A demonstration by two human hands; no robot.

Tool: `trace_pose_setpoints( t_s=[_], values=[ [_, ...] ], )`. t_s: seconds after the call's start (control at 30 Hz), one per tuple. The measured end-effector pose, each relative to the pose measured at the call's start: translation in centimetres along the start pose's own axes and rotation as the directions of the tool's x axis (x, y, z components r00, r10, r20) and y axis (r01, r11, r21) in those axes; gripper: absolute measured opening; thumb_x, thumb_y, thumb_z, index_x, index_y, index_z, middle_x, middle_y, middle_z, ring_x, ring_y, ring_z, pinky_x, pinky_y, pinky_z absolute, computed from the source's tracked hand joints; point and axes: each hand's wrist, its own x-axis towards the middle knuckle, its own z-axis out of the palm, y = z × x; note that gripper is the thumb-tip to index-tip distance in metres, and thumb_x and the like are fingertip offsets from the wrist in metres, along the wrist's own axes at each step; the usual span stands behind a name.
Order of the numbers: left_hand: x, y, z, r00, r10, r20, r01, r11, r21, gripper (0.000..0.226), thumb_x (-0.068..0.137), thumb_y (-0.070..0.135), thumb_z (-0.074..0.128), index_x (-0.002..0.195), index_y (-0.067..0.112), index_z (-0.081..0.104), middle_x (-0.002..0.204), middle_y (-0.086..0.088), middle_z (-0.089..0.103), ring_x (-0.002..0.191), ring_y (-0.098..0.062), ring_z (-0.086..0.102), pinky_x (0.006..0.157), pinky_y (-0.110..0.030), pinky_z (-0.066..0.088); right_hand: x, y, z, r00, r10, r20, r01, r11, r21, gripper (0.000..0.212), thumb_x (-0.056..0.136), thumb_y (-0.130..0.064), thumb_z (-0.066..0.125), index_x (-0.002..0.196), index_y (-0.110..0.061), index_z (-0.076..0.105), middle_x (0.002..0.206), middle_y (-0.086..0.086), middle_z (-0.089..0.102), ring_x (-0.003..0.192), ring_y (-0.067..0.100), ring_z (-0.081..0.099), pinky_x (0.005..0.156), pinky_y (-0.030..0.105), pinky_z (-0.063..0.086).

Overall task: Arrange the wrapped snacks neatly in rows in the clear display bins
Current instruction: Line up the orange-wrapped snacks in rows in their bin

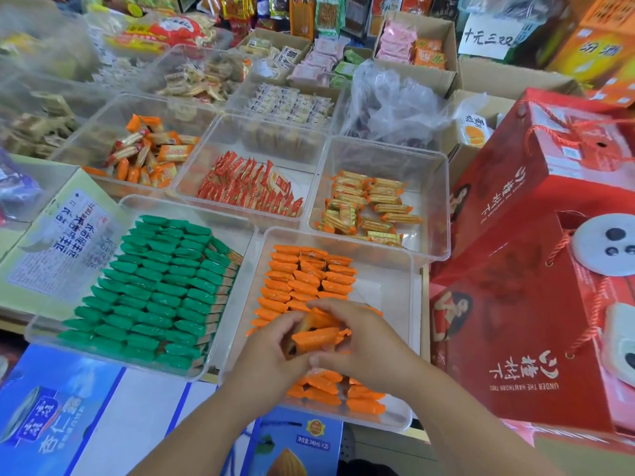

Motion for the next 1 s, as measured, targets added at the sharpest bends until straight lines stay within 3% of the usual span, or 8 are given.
trace_pose_setpoints(
  t_s=[0.17, 0.23, 0.3, 0.4, 0.6, 0.83, 0.93, 1.0],
  values=[
    [2.0, -0.3, 0.3, 0.999, 0.042, -0.018, -0.032, 0.922, 0.386, 0.077, 0.074, 0.054, 0.082, 0.141, 0.041, 0.047, 0.139, 0.022, 0.049, 0.128, 0.002, 0.045, 0.103, -0.025, 0.042, 0.2, 1.7, -2.5, 0.996, 0.021, -0.089, -0.025, 0.999, -0.047, 0.04, 0.085, -0.023, 0.078, 0.11, -0.045, 0.057, 0.106, -0.028, 0.064, 0.099, -0.008, 0.06, 0.078, 0.015, 0.05],
    [2.6, -1.0, -0.2, 0.987, 0.141, -0.077, -0.064, 0.782, 0.62, 0.083, 0.077, 0.056, 0.079, 0.148, 0.032, 0.043, 0.151, 0.009, 0.039, 0.14, -0.011, 0.033, 0.114, -0.035, 0.033, 0.7, 2.9, -3.8, 0.968, 0.048, -0.247, -0.075, 0.992, -0.102, 0.042, 0.089, -0.014, 0.073, 0.111, -0.044, 0.053, 0.11, -0.032, 0.061, 0.099, -0.014, 0.058, 0.079, 0.009, 0.046],
    [2.9, -1.8, -1.0, 0.962, 0.206, -0.177, 0.005, 0.637, 0.771, 0.08, 0.079, 0.054, 0.077, 0.146, 0.024, 0.047, 0.152, -0.005, 0.041, 0.141, -0.026, 0.034, 0.115, -0.049, 0.032, 1.5, 4.1, -4.8, 0.907, 0.101, -0.408, -0.183, 0.968, -0.169, 0.032, 0.092, -0.013, 0.067, 0.111, -0.034, 0.053, 0.112, -0.017, 0.058, 0.096, -0.007, 0.056, 0.076, 0.017, 0.046],
    [3.1, -3.6, -2.4, 0.948, 0.14, -0.285, 0.182, 0.496, 0.849, 0.087, 0.077, 0.059, 0.074, 0.149, 0.022, 0.042, 0.155, -0.016, 0.036, 0.143, -0.037, 0.031, 0.116, -0.056, 0.028, 3.1, 5.7, -4.8, 0.853, 0.119, -0.508, -0.284, 0.922, -0.262, 0.018, 0.095, -0.015, 0.062, 0.106, -0.024, 0.051, 0.109, -0.003, 0.049, 0.088, 0.011, 0.053, 0.069, 0.028, 0.04],
    [2.5, -6.3, -3.2, 0.964, 0.064, -0.259, 0.218, 0.372, 0.903, 0.102, 0.075, 0.062, 0.074, 0.158, 0.024, 0.029, 0.161, -0.022, 0.023, 0.142, -0.045, 0.031, 0.113, -0.061, 0.035, 5.8, 8.6, -2.1, 0.874, 0.218, -0.434, -0.4, 0.83, -0.39, 0.038, 0.099, -0.016, 0.056, 0.134, -0.011, 0.041, 0.123, 0.01, 0.047, 0.101, 0.029, 0.054, 0.074, 0.036, 0.043],
    [2.5, -6.6, -3.4, 0.967, 0.062, -0.247, 0.219, 0.297, 0.929, 0.093, 0.078, 0.067, 0.067, 0.156, 0.027, 0.035, 0.163, -0.019, 0.022, 0.142, -0.044, 0.033, 0.108, -0.056, 0.043, 6.9, 10.1, -1.1, 0.865, 0.456, -0.212, -0.469, 0.581, -0.666, 0.039, 0.091, -0.004, 0.05, 0.127, -0.016, 0.041, 0.118, 0.012, 0.05, 0.102, 0.033, 0.055, 0.07, 0.035, 0.038],
    [2.5, -6.8, -3.3, 0.97, 0.051, -0.236, 0.212, 0.287, 0.934, 0.089, 0.08, 0.068, 0.062, 0.155, 0.029, 0.034, 0.165, -0.015, 0.019, 0.145, -0.043, 0.03, 0.108, -0.057, 0.042, 8.0, 9.7, -1.5, 0.814, 0.565, -0.135, -0.523, 0.612, -0.593, 0.042, 0.093, -0.009, 0.05, 0.133, -0.018, 0.045, 0.122, 0.012, 0.048, 0.104, 0.033, 0.058, 0.074, 0.034, 0.044],
    [2.5, -6.9, -3.3, 0.972, 0.056, -0.228, 0.202, 0.29, 0.935, 0.087, 0.078, 0.065, 0.067, 0.151, 0.026, 0.042, 0.163, -0.014, 0.027, 0.141, -0.045, 0.035, 0.102, -0.059, 0.046, 8.8, 9.5, -2.1, 0.766, 0.639, -0.077, -0.611, 0.684, -0.399, 0.036, 0.096, -0.023, 0.05, 0.131, -0.018, 0.051, 0.123, 0.012, 0.052, 0.103, 0.03, 0.06, 0.077, 0.033, 0.047]
  ],
)
